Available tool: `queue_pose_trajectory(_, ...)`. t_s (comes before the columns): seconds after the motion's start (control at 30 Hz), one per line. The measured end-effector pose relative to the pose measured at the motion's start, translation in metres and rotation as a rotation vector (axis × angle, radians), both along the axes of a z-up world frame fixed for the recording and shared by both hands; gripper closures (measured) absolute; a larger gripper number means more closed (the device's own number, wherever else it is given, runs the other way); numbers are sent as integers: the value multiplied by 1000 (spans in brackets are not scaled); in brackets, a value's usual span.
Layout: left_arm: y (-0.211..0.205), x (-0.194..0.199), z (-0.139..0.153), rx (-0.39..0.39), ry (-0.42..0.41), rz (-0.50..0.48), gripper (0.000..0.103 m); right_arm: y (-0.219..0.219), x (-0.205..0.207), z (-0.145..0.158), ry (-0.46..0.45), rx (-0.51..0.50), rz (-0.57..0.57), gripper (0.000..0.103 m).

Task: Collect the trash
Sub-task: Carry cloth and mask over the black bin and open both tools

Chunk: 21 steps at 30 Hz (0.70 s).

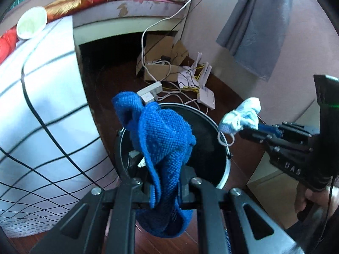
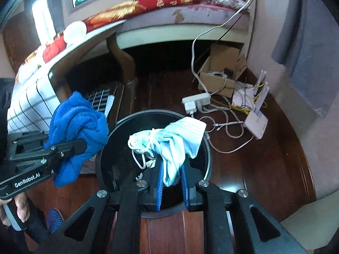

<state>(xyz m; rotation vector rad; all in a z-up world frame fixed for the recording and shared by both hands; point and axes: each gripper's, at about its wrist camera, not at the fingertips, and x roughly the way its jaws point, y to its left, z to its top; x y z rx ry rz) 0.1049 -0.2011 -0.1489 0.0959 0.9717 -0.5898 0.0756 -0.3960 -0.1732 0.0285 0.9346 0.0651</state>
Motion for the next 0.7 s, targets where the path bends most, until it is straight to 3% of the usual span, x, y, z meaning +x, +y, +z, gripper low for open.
queue_pose_trajectory(0.4, -19, 20, -44, 40, 92, -8, 85, 21, 18, -46, 94, -41, 93, 85)
queue_pose_trajectory(0.47, -20, 22, -53, 73, 100, 25, 73, 21, 21, -54, 111, -73, 93, 72)
queue_pose_trajectory(0.5, -19, 23, -57, 95, 102, 47, 59, 18, 23, -60, 128, -109, 70, 45)
queue_pose_trajectory(0.53, -17, 24, -60, 115, 106, 73, 43, 16, 23, -63, 136, -128, 47, 26)
queue_pose_trajectory(0.63, -12, 24, -64, 130, 97, 114, 11, 1, 21, -72, 171, -148, -23, 10)
queue_pose_trajectory(0.7, -13, 22, -65, 154, 77, 118, 5, -7, 20, -72, 180, -143, -54, 1)
